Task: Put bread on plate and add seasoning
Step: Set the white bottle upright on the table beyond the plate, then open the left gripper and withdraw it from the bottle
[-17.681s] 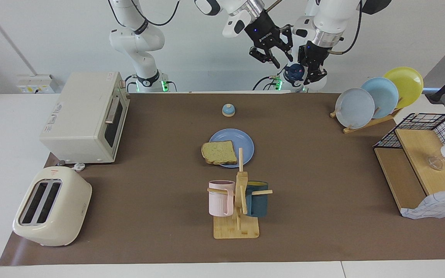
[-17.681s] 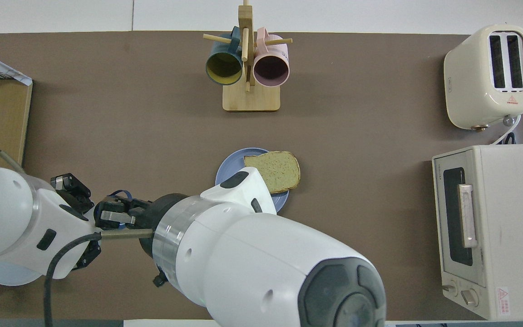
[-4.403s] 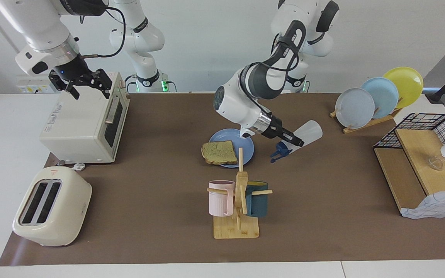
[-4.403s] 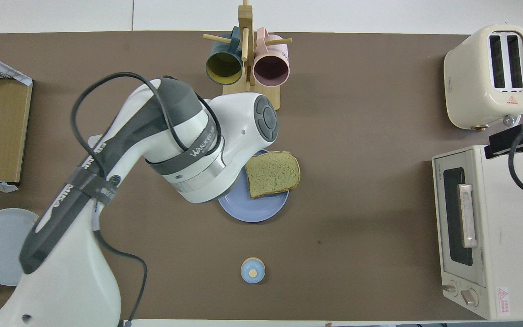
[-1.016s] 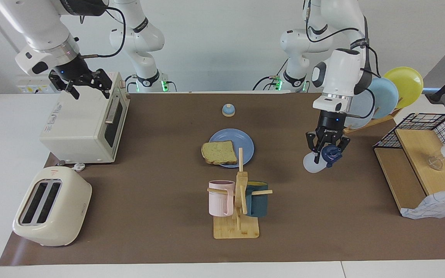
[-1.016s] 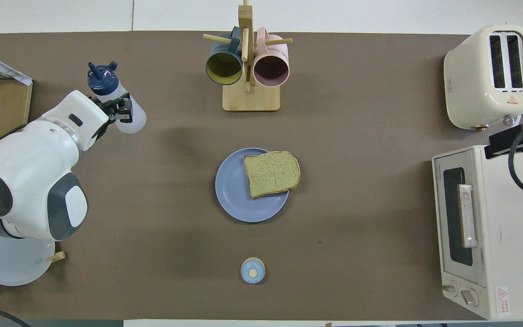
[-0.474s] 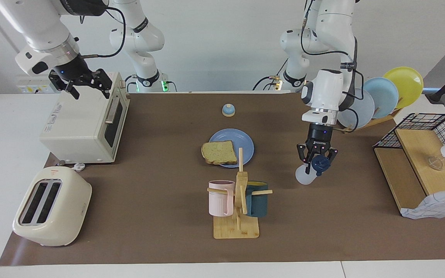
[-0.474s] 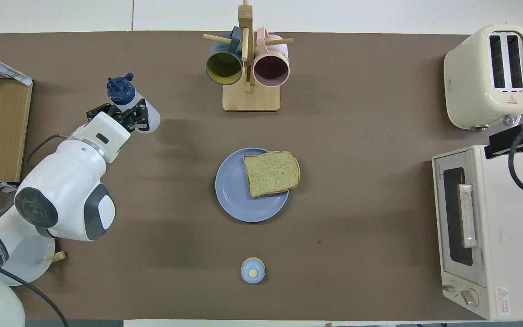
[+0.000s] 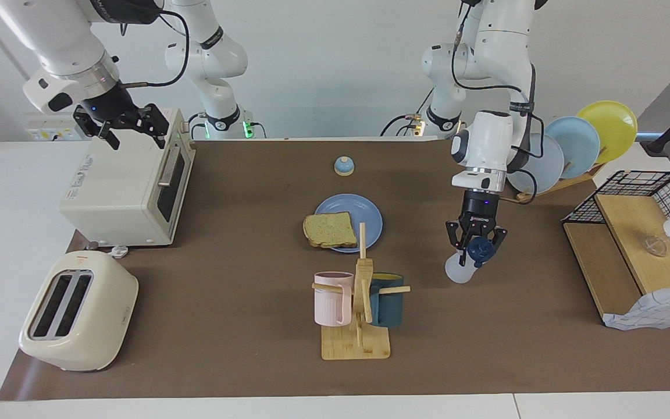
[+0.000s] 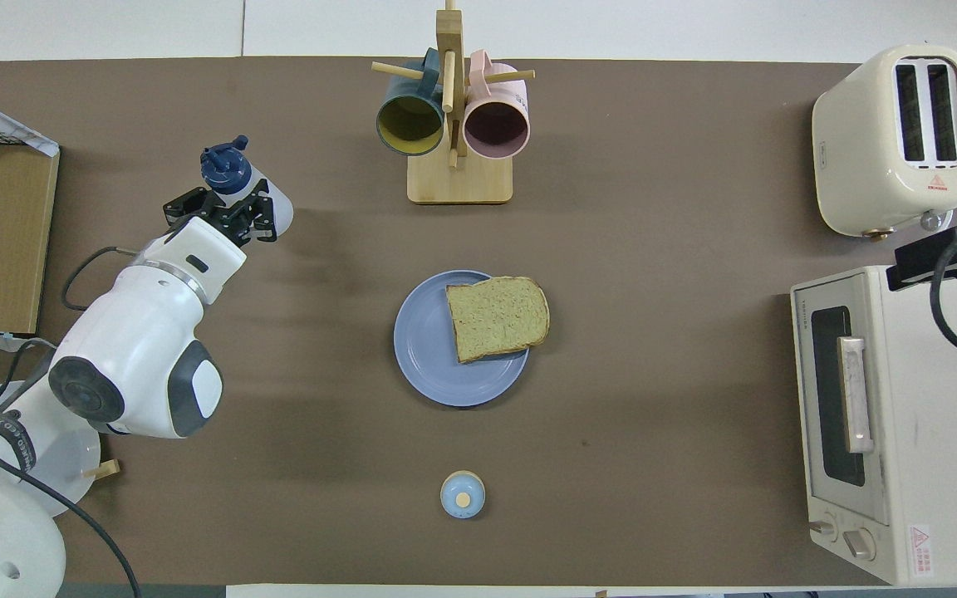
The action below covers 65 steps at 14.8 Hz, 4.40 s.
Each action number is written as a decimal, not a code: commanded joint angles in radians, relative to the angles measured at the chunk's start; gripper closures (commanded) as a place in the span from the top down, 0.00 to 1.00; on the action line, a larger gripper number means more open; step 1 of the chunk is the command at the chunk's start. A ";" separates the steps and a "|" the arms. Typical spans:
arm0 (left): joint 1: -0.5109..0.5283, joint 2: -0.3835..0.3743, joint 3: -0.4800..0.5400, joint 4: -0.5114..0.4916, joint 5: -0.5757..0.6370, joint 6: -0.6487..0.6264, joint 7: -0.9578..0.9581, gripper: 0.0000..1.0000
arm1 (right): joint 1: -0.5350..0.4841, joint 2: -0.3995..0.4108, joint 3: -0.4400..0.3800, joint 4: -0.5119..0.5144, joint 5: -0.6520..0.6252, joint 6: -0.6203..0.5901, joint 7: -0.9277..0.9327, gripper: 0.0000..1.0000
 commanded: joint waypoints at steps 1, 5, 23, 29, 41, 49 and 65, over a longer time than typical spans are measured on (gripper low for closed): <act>-0.014 0.035 0.009 -0.004 -0.014 0.063 0.031 0.23 | -0.009 -0.022 0.003 -0.028 -0.003 0.017 -0.027 1.00; -0.010 0.066 0.009 0.006 -0.014 0.063 0.034 0.23 | -0.009 -0.022 0.003 -0.028 -0.003 0.017 -0.027 1.00; -0.002 0.085 0.011 -0.038 -0.009 0.063 0.036 1.00 | -0.009 -0.022 0.003 -0.028 -0.003 0.017 -0.027 1.00; -0.001 0.030 0.011 -0.110 -0.009 0.060 0.025 1.00 | -0.009 -0.022 0.003 -0.027 -0.003 0.017 -0.027 1.00; 0.016 -0.300 0.011 -0.201 -0.009 -0.366 0.031 1.00 | -0.009 -0.022 0.003 -0.028 -0.003 0.017 -0.027 1.00; 0.038 -0.437 0.017 0.081 -0.008 -1.024 0.042 1.00 | -0.009 -0.022 0.003 -0.028 -0.003 0.017 -0.027 1.00; 0.147 -0.396 0.023 0.638 0.044 -1.929 0.028 1.00 | -0.009 -0.022 0.003 -0.028 -0.003 0.017 -0.027 1.00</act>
